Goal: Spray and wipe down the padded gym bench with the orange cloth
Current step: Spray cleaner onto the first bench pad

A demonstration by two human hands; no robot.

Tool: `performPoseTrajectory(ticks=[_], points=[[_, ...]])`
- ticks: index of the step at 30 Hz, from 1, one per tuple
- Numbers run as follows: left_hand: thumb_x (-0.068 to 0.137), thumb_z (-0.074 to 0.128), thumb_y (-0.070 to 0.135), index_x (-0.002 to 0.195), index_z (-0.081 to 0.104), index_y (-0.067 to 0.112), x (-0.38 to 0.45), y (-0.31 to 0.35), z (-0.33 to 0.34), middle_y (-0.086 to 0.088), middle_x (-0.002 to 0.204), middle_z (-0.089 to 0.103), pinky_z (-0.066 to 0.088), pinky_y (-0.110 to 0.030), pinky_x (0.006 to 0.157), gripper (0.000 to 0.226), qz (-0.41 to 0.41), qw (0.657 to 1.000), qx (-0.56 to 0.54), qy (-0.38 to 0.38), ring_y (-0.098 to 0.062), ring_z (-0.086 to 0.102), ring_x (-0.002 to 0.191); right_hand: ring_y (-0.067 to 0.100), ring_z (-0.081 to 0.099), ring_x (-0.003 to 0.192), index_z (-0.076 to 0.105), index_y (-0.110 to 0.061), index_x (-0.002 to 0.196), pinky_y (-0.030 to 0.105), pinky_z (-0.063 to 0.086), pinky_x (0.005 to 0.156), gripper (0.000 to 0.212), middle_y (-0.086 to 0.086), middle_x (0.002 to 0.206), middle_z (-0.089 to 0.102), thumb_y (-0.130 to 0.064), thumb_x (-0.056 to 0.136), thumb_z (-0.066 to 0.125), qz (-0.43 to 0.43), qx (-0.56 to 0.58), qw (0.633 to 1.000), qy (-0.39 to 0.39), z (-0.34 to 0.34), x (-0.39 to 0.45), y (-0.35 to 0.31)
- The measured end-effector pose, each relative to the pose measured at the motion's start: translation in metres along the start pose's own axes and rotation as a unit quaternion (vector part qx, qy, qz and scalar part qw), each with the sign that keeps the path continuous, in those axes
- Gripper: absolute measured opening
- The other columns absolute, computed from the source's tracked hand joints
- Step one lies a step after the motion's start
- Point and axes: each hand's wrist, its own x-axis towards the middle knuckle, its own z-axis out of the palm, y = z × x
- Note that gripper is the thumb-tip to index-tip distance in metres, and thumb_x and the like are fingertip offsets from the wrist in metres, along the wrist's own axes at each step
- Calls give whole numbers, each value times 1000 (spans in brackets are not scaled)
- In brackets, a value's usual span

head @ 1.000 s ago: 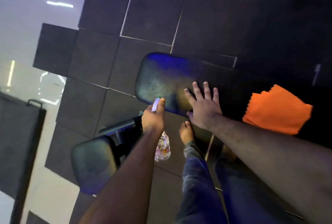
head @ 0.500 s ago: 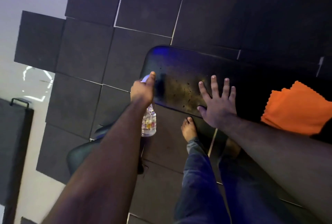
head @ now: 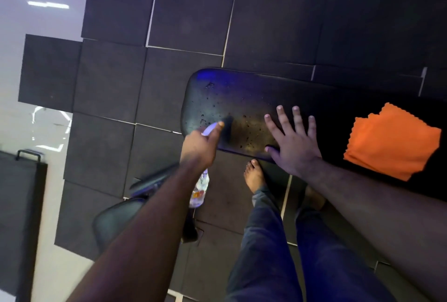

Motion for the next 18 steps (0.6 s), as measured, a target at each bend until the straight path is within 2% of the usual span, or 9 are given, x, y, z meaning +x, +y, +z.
performPoseTrajectory(ticks=[3,5,8,10,12,15,18], points=[[78,42,94,89,70,13,-16,-10,16,-9,84,78,61,-47,83,87,4,1000,-9,11,-36,75,89,35,2,164,1,-35,170,73,12,123,92,6,179,-4,-67,97,47,-4,-12,1000,17,5,-12,12],[80,45,93,100,73,18,-12,4,19,-7,87,78,63,-49,83,83,13,999,-48,15,-37,76,88,33,9,164,7,-33,170,72,15,121,90,7,179,1,-66,97,48,2,-16,1000,23,7,-19,22],[85,51,89,115,56,28,6,45,18,-13,97,78,64,-58,81,68,68,995,-69,27,-43,76,88,35,10,164,5,-33,169,72,15,121,88,8,179,1,-66,99,44,16,-11,1000,22,6,-28,35],[85,53,88,126,47,27,19,71,16,-17,102,76,65,-62,81,74,83,994,-66,28,-44,76,93,35,9,164,2,-34,169,72,14,122,86,7,179,1,-67,101,42,23,-8,1000,19,5,-32,43],[85,53,88,137,46,26,26,85,18,-14,102,74,64,-62,82,81,88,994,-61,17,-44,75,95,34,9,164,1,-34,169,73,13,123,85,5,179,2,-67,101,41,24,-3,1000,15,3,-36,49],[83,54,90,136,45,29,13,82,27,-7,95,71,64,-63,80,81,99,994,-50,-4,-43,75,90,33,8,164,2,-35,170,73,11,123,84,5,180,3,-67,102,40,23,5,1000,14,-2,-42,60],[81,55,92,130,43,28,-15,54,46,-15,96,77,63,-63,82,81,99,994,-37,-2,-44,76,90,33,6,164,7,-33,170,73,7,123,84,5,180,3,-65,101,43,29,11,999,14,-2,-50,65]])
